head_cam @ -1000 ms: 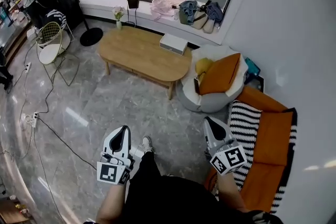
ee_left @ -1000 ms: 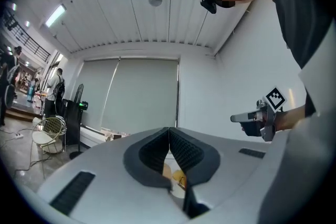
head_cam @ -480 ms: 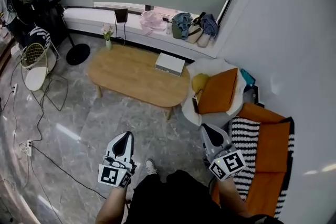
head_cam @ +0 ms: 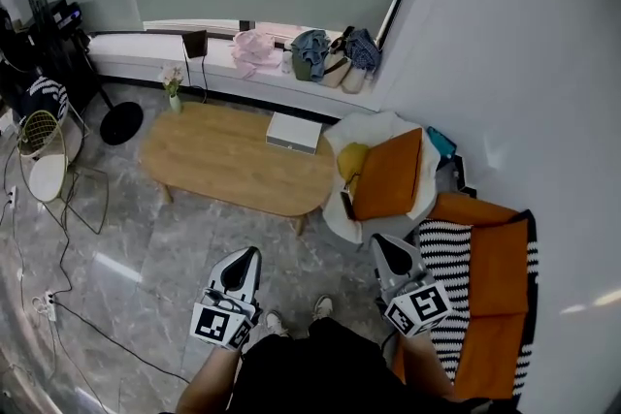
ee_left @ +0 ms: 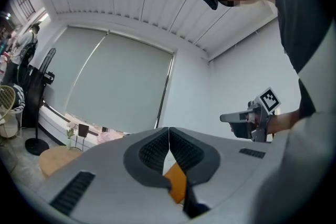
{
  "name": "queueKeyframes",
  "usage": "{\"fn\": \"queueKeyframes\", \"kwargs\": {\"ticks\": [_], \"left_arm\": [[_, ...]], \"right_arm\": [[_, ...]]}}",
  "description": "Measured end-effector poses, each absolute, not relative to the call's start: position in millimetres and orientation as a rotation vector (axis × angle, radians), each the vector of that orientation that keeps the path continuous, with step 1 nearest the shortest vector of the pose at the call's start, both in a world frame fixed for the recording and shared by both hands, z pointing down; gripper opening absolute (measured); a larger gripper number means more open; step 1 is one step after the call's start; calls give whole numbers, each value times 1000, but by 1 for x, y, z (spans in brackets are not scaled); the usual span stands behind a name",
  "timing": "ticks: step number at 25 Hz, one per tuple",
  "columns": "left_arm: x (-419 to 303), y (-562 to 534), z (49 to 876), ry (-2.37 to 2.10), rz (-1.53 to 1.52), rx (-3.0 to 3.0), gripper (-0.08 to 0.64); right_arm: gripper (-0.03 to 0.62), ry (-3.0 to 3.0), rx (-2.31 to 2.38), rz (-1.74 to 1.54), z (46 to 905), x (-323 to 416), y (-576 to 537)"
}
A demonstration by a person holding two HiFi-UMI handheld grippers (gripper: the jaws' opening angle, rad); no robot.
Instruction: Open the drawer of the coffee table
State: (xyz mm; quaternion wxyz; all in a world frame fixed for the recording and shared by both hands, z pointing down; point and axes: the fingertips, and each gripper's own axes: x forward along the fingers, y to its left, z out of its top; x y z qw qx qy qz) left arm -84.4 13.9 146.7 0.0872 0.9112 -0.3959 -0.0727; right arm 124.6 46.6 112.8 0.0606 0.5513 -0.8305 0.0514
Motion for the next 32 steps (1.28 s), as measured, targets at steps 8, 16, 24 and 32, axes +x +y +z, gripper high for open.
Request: {"fn": "queueKeyframes", "kwargs": {"ticks": [8, 16, 24, 32], "left_arm": [[-67, -14, 133, -1308, -191, 2719, 8], [-58, -43, 120, -1488, -205, 2661, 8], [-57, -70, 151, -1600, -129, 2533, 8], [-59, -107, 177, -1600, -153, 2549, 8]], "right_arm": [[0, -2623, 1595, 144, 109, 145, -4], [0, -2706, 1439, 141, 106, 161, -56], [0, -2712, 1251, 146, 135, 149, -103], [0, -2682, 1103, 200, 184, 118, -119]]}}
